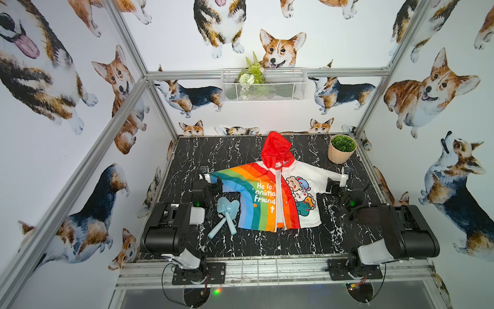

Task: Unzip the jacket
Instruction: Reset both arms

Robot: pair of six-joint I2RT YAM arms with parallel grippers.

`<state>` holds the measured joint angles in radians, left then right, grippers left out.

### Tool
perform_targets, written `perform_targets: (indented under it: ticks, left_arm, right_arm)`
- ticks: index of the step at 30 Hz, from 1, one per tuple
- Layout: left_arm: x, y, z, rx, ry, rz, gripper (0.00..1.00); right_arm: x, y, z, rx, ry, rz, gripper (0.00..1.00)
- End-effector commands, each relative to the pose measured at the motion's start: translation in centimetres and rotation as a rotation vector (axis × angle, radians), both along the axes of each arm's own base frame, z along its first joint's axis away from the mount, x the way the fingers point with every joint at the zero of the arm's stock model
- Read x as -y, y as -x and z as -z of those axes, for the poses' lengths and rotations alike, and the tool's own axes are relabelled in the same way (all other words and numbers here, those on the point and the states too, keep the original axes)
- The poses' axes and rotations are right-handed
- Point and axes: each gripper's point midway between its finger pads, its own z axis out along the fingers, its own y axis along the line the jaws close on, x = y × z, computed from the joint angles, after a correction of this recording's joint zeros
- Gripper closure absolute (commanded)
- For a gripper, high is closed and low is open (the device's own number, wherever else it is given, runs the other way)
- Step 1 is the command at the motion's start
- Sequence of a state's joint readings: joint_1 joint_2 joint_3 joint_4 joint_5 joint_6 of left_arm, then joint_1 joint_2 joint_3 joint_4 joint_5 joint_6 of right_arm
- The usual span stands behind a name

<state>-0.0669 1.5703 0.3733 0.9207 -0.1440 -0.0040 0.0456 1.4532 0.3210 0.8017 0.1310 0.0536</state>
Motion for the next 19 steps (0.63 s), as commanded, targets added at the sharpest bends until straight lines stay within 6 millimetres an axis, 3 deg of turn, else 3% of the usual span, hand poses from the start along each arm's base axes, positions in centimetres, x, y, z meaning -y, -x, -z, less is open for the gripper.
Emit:
perform_targets:
  ticks: [1,19]
  left_arm:
    - [-0.12,-0.23,-0.48,0.019,-0.002,-0.007,0.00]
    - [0.83,-0.21,-0.47,0.017,-0.013,0.037,0.00]
  right_arm:
    - [-0.17,-0.35,-0.96,0.040,-0.001,-0.010,0.01]
    - [-0.19,-0.46,-1.06,0.057,-0.002,-0.011,0.01]
